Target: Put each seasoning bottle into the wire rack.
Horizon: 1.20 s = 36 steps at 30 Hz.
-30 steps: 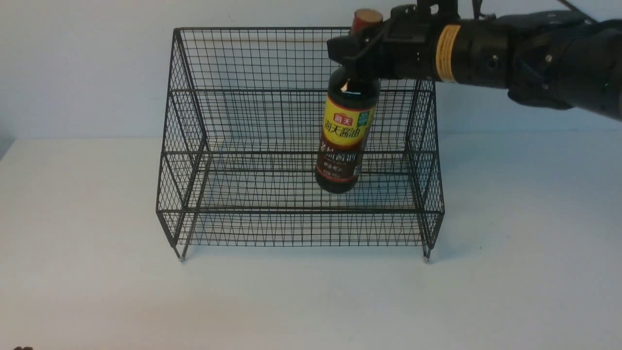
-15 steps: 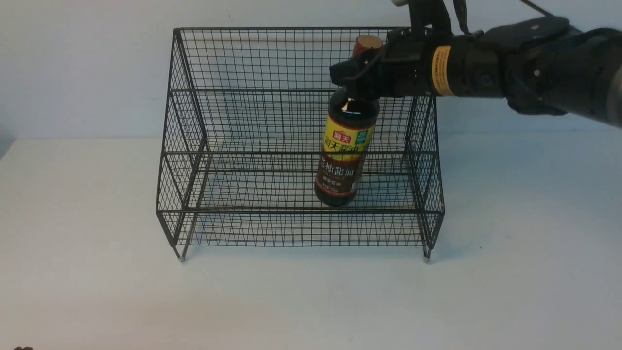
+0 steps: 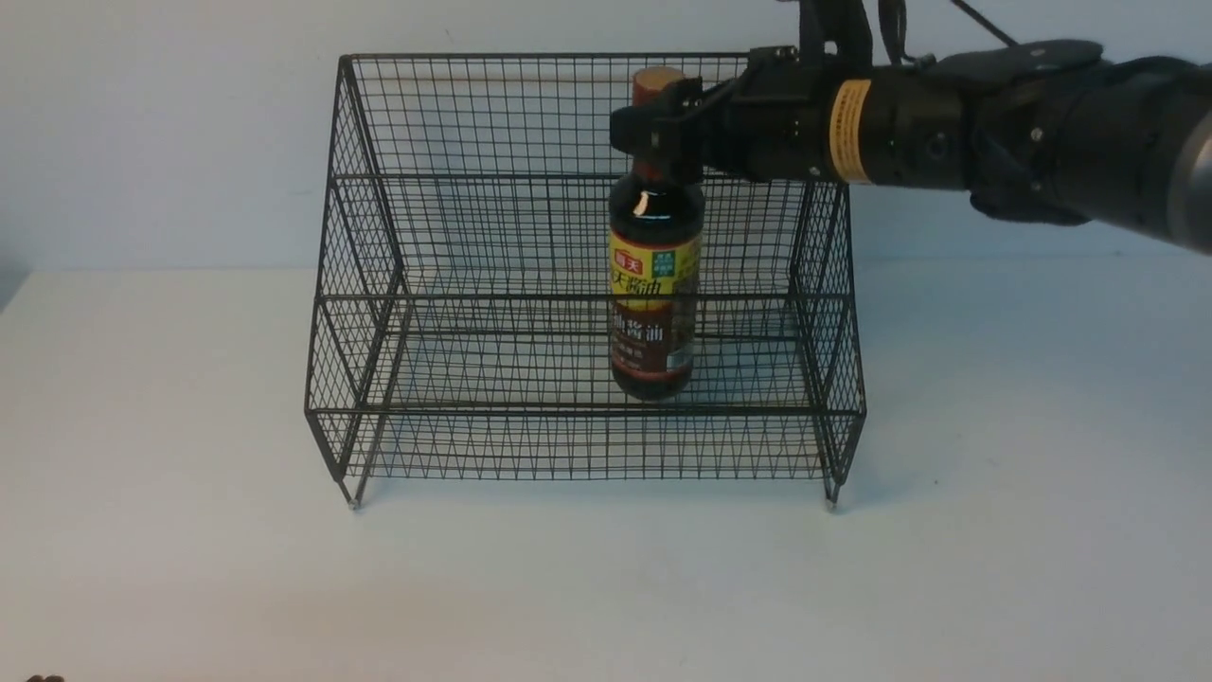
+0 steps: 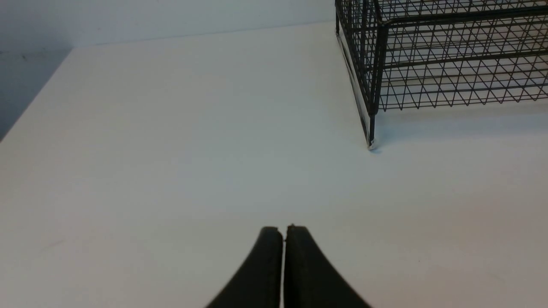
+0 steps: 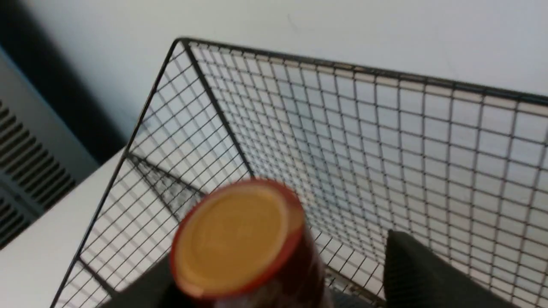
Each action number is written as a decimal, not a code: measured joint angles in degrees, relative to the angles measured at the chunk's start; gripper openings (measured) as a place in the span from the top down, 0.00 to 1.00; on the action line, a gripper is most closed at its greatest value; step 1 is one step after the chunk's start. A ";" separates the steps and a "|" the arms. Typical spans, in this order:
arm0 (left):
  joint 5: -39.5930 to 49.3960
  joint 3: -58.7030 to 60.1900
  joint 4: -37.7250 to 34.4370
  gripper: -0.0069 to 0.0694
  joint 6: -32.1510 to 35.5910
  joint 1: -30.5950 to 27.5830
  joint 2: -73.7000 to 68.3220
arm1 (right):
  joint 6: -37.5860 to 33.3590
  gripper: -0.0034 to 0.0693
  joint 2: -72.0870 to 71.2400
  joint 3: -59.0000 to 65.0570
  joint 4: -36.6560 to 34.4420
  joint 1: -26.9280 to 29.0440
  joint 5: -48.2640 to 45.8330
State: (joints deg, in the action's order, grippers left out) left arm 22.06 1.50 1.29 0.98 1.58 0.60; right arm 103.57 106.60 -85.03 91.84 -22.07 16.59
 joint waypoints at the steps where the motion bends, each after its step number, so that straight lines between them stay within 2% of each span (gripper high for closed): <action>1: 0.00 0.00 0.00 0.92 0.00 0.00 0.00 | 0.00 0.21 0.00 0.00 -0.09 0.00 -0.16; 4: 0.00 0.00 0.00 0.92 0.00 0.00 0.00 | -0.07 0.17 -0.25 0.00 -0.73 0.00 -1.68; 10: 0.00 0.00 0.00 0.92 0.00 0.00 0.00 | -0.07 0.16 -3.67 -0.61 -0.49 0.00 -1.54; 13: 0.00 0.00 0.00 0.92 0.00 0.00 0.00 | -0.07 0.16 -6.77 -1.80 1.16 0.00 -0.84; 17: 0.00 0.00 0.00 0.92 0.00 0.00 0.00 | 0.40 0.19 -14.11 -4.10 7.32 0.00 0.29; 19: 0.00 0.00 0.00 0.92 0.00 0.00 0.00 | 0.99 0.29 -18.56 -4.28 8.41 0.00 0.06; 25: 0.00 0.00 0.00 0.92 0.00 0.00 0.00 | 1.12 0.80 -28.92 -4.05 8.91 0.00 0.60; 26: 0.00 0.00 0.00 0.92 0.00 0.00 0.00 | 1.12 0.82 -28.92 -3.98 8.91 0.00 0.60; 27: 0.00 0.00 0.00 0.92 0.00 0.00 0.00 | 1.12 0.91 -31.98 -2.90 8.91 0.00 1.08; 30: 0.00 0.00 0.00 0.92 0.00 0.00 0.00 | 1.12 0.95 -35.32 -0.60 8.91 0.00 1.75; 36: 0.00 0.00 0.00 0.92 0.00 0.00 0.00 | -1.96 0.97 -43.03 10.56 9.13 0.00 2.27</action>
State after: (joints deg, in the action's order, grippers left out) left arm 22.06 1.50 1.29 0.98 1.58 0.60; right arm 101.61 63.57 -74.47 100.96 -22.07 18.86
